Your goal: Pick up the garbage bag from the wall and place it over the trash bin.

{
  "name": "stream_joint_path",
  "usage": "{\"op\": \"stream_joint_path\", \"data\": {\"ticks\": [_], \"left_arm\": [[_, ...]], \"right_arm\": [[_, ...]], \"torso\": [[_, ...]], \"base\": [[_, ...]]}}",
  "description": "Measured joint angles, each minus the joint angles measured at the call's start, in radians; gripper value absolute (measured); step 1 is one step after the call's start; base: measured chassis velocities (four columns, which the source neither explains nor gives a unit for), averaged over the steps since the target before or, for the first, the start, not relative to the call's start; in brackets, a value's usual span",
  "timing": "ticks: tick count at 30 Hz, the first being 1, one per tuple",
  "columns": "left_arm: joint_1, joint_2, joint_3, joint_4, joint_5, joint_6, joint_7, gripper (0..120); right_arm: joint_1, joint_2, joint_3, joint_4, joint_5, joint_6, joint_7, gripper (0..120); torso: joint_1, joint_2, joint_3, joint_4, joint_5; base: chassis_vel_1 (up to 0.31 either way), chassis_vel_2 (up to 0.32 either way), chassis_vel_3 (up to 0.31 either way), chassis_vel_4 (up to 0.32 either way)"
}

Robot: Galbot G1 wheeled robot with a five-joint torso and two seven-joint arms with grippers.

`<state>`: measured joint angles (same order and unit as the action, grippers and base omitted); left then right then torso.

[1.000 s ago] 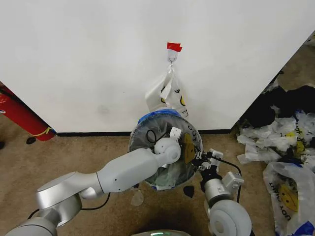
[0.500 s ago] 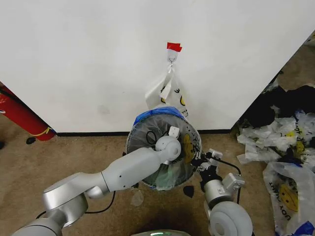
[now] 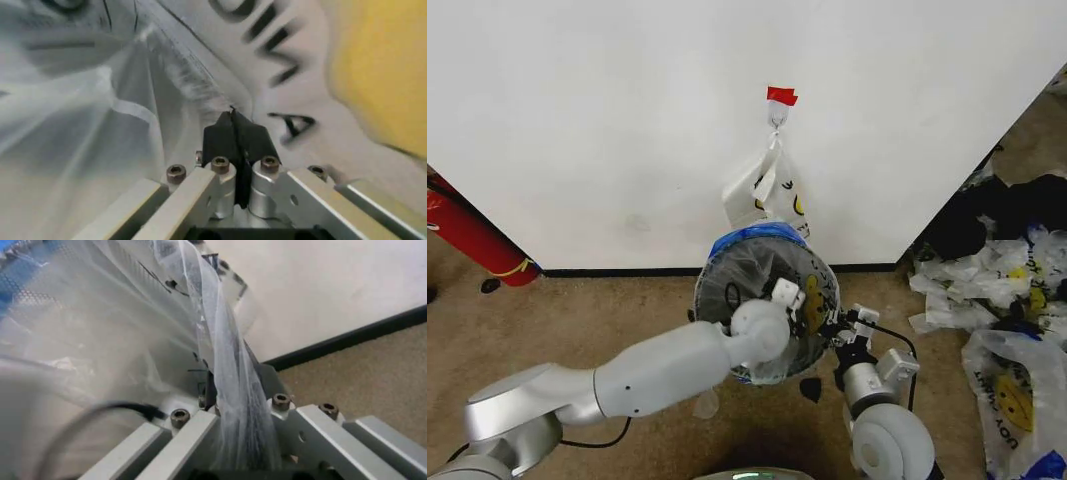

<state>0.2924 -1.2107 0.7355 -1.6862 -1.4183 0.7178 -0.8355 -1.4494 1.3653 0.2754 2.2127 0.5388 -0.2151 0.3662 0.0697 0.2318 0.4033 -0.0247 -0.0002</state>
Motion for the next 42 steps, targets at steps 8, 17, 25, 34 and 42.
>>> {"op": "stream_joint_path", "data": {"ticks": [8, 17, 25, 34, 42], "left_arm": [[-0.004, -0.056, 0.055, 0.158, 0.077, -0.019, 0.048, 0], [-0.012, -0.062, 0.0, 0.152, 0.068, -0.069, 0.035, 0], [-0.017, 0.009, 0.02, 0.045, 0.131, -0.09, 0.05, 0], [-0.015, -0.069, 0.038, 0.203, 0.327, -0.142, 0.101, 0], [-0.02, -0.097, 0.037, 0.273, 0.351, -0.167, 0.112, 0]], "right_arm": [[-0.031, -0.002, -0.008, 0.054, -0.013, -0.002, -0.007, 0], [-0.022, 0.002, -0.007, 0.032, -0.017, 0.0, -0.01, 0], [-0.003, -0.003, 0.014, -0.018, -0.023, 0.01, -0.01, 0], [-0.033, 0.01, -0.022, 0.025, -0.064, 0.026, -0.031, 0], [-0.054, 0.013, -0.025, 0.055, -0.04, 0.019, -0.032, 0]], "torso": [[0.0, 0.0, 0.0, 0.0001, 0.0002], [0.0, 0.0, 0.0, 0.0002, 0.0002], [0.0, 0.0, 0.0, 0.0003, 0.0], [0.0, 0.0, 0.0, 0.0001, 0.0003], [0.0, 0.0, 0.0, 0.0002, 0.0002]], "base": [[0.0, 0.0, 0.0, 0.0], [0.0, 0.0, 0.0, 0.0], [0.0, 0.0, 0.0, 0.0], [0.0, 0.0, 0.0, 0.0], [0.0, 0.0, 0.0, 0.0]]}}
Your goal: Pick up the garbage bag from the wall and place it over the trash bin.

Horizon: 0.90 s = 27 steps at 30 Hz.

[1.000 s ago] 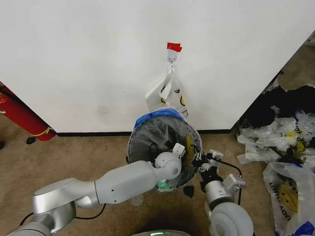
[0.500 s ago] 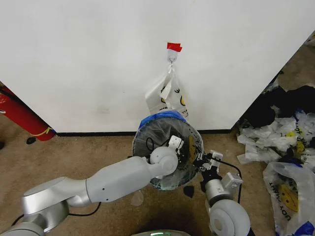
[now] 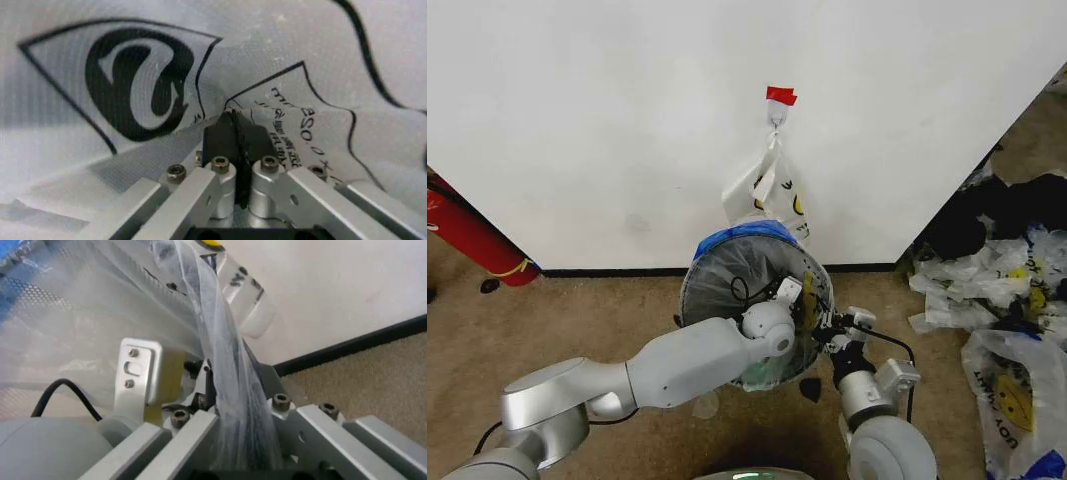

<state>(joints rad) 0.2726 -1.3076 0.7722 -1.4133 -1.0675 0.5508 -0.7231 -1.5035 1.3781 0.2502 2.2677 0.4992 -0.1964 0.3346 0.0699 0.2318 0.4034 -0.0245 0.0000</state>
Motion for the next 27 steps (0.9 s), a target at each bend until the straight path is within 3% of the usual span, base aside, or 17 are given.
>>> {"op": "stream_joint_path", "data": {"ticks": [5, 13, 18, 21, 22, 27], "left_arm": [[0.0, 0.026, -0.003, -0.071, -0.022, 0.008, 0.001, 0], [-0.002, 0.138, -0.024, -0.356, -0.276, 0.065, -0.032, 0], [-0.002, 0.199, -0.041, -0.472, -0.302, 0.073, -0.03, 0], [0.009, 0.283, -0.071, -0.559, -0.304, 0.083, -0.015, 0], [0.009, 0.283, -0.071, -0.559, -0.304, 0.083, -0.015, 0], [0.109, 0.415, -0.233, -0.711, -0.346, 0.018, 0.082, 0]], "right_arm": [[0.008, 0.018, 0.013, -0.021, 0.009, -0.01, 0.008, 0], [0.042, 0.03, 0.04, -0.109, 0.05, -0.015, 0.026, 0], [0.049, 0.026, 0.042, -0.124, 0.056, -0.016, 0.03, 0], [0.046, 0.02, 0.049, -0.129, 0.059, -0.017, 0.032, 0], [0.046, 0.02, 0.049, -0.129, 0.059, -0.017, 0.032, 0], [0.041, 0.007, 0.063, -0.122, 0.069, -0.022, 0.034, 0]], "torso": [[0.0, 0.0, 0.0, 0.0001, 0.0], [0.0, 0.0, 0.0, 0.0, -0.0001], [0.0, 0.0, 0.0, 0.0, -0.0003], [0.0, 0.0, 0.0, -0.0002, -0.0004], [0.0, 0.0, 0.0, -0.0002, -0.0004], [0.0, 0.0, 0.0, 0.0001, -0.0006]], "base": [[0.0, 0.0, 0.0, 0.0], [0.0, 0.0, 0.0, 0.0], [0.0, 0.0, 0.0, 0.0], [0.0, 0.0, 0.0, 0.0], [0.0, 0.0, 0.0, 0.0], [0.0, 0.0, 0.0, 0.0]]}}
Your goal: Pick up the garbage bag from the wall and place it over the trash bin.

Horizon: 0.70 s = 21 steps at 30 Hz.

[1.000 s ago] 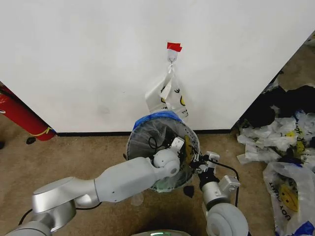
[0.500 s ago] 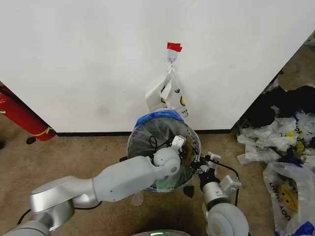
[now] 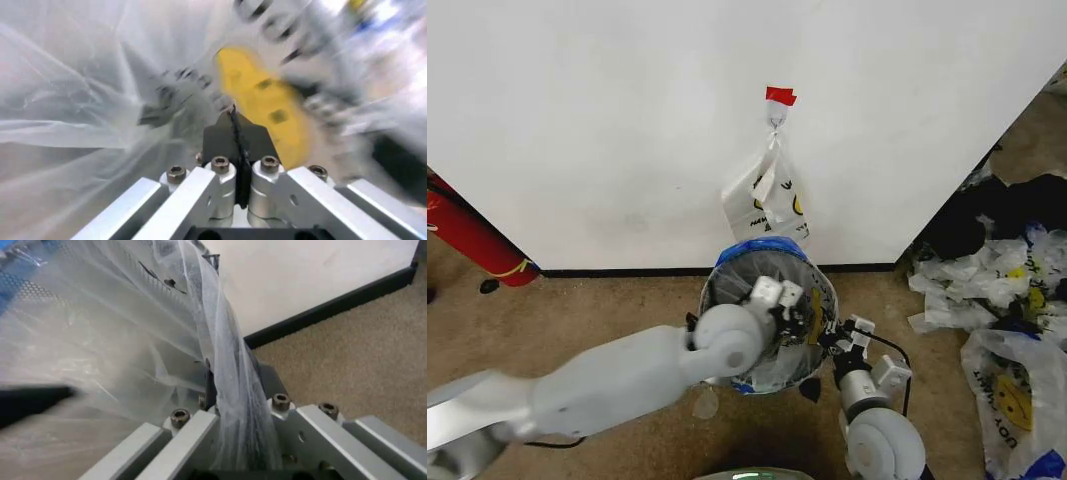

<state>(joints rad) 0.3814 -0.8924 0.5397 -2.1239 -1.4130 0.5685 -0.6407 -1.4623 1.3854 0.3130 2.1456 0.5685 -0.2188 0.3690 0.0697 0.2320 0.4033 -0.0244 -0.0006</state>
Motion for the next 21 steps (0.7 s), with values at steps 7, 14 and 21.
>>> {"op": "stream_joint_path", "data": {"ticks": [7, 14, 21], "left_arm": [[0.152, 0.099, -0.185, -0.125, 0.011, -0.097, 0.153, 0], [0.358, 0.198, -0.474, -0.16, 0.075, -0.17, 0.292, 19], [0.4, 0.216, -0.548, -0.157, 0.094, -0.249, 0.35, 39]], "right_arm": [[-0.007, -0.004, 0.004, 0.014, 0.032, -0.004, -0.02, 0], [-0.015, -0.017, 0.002, 0.018, 0.033, -0.006, -0.043, 0], [-0.017, -0.015, -0.005, 0.002, 0.024, 0.0, -0.044, 0]], "torso": [[0.0, 0.0, 0.0, -0.0002, 0.0005], [0.0, 0.0, 0.0, 0.0001, 0.0], [0.0, 0.0, 0.0, -0.0003, 0.0003]], "base": [[0.0, 0.0, 0.0, 0.0], [0.0, 0.0, 0.0, 0.0], [0.0, 0.0, 0.0, 0.0]]}}
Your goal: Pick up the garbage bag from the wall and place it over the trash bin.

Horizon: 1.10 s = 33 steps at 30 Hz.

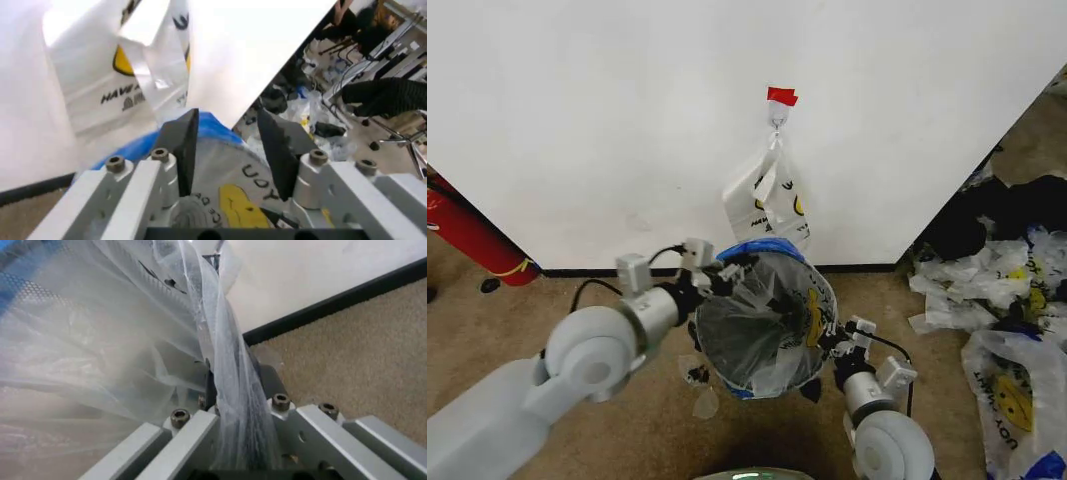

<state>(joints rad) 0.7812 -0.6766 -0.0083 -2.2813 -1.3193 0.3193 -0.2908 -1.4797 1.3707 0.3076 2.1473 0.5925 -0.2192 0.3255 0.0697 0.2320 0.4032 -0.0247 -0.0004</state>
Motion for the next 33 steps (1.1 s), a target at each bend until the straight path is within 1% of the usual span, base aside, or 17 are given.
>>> {"op": "stream_joint_path", "data": {"ticks": [3, 6, 8, 12, 15, 16, 17, 23, 25, 27, 31, 32, 33], "left_arm": [[-0.008, 0.006, 0.002, 0.03, 0.025, -0.006, 0.027, 41], [-0.019, 0.021, 0.007, 0.081, 0.055, -0.01, 0.09, 52], [-0.027, 0.025, 0.011, 0.107, 0.064, -0.008, 0.122, 55], [-0.04, 0.022, 0.022, 0.15, 0.084, -0.004, 0.152, 58], [-0.043, 0.013, 0.028, 0.171, 0.093, -0.004, 0.158, 58], [-0.044, 0.01, 0.03, 0.179, 0.097, -0.003, 0.159, 55], [-0.044, 0.01, 0.03, 0.179, 0.097, -0.003, 0.159, 55], [-0.047, 0.006, 0.052, 0.214, 0.138, -0.001, 0.163, 30], [-0.048, 0.006, 0.054, 0.216, 0.142, -0.001, 0.165, 30], [-0.048, 0.008, 0.061, 0.222, 0.156, -0.001, 0.173, 33], [-0.05, 0.004, 0.065, 0.226, 0.163, -0.002, 0.175, 32], [-0.054, 0.002, 0.069, 0.228, 0.168, -0.005, 0.175, 30], [-0.058, 0.0, 0.072, 0.23, 0.171, -0.008, 0.174, 25]], "right_arm": [[-0.001, 0.0, -0.006, 0.002, -0.001, 0.001, 0.0, 0], [0.002, -0.003, -0.017, 0.009, 0.001, -0.003, 0.007, 0], [0.0, -0.008, -0.02, 0.013, 0.001, -0.004, 0.007, 0], [-0.004, -0.012, -0.02, 0.02, 0.002, -0.005, 0.009, 0], [-0.004, -0.014, -0.021, 0.022, 0.003, -0.006, 0.013, 0], [-0.004, -0.015, -0.023, 0.022, 0.004, -0.007, 0.015, 0], [-0.004, -0.015, -0.023, 0.022, 0.004, -0.007, 0.015, 0], [0.003, -0.015, -0.035, 0.025, 0.012, -0.017, 0.031, 0], [0.004, -0.015, -0.036, 0.026, 0.013, -0.018, 0.033, 0], [0.005, -0.015, -0.04, 0.026, 0.015, -0.022, 0.038, 0], [0.006, -0.018, -0.041, 0.027, 0.018, -0.024, 0.041, 0], [0.006, -0.019, -0.042, 0.028, 0.019, -0.024, 0.042, 0], [0.006, -0.02, -0.042, 0.03, 0.02, -0.024, 0.042, 0]], "torso": [[0.0, 0.0, 0.0, -0.0003, -0.0001], [0.0, 0.0, 0.0, 0.0003, 0.0], [0.0, 0.0, 0.0, 0.0003, 0.0003], [0.0, 0.0, 0.0, 0.0001, 0.0002], [0.0, 0.0, 0.0, 0.0002, 0.0003], [0.0, 0.0, 0.0, 0.0002, 0.0002], [0.0, 0.0, 0.0, 0.0002, 0.0002], [0.0, 0.0, 0.0, 0.0002, 0.0003], [0.0, 0.0, 0.0, 0.0003, 0.0003], [0.0, 0.0, 0.0, 0.0003, 0.0004], [0.0, 0.0, 0.0, 0.0002, 0.0004], [0.0, 0.0, 0.0, 0.0002, 0.0003], [0.0, 0.0, 0.0, 0.0002, 0.0003]], "base": [[0.0, 0.0, 0.0, 0.0], [0.0, 0.0, 0.0, 0.0], [0.0, 0.0, 0.0, 0.0], [0.0, 0.0, 0.0, 0.0], [0.0, 0.0, 0.0, 0.0], [0.0, 0.0, 0.0, 0.0], [0.0, 0.0, 0.0, 0.0], [0.0, 0.0, 0.0, 0.0], [0.0, 0.0, 0.0, 0.0], [0.0, 0.0, 0.0, 0.0], [0.0, 0.0, 0.0, 0.0], [0.0, 0.0, 0.0, 0.0], [0.0, 0.0, 0.0, 0.0]]}}
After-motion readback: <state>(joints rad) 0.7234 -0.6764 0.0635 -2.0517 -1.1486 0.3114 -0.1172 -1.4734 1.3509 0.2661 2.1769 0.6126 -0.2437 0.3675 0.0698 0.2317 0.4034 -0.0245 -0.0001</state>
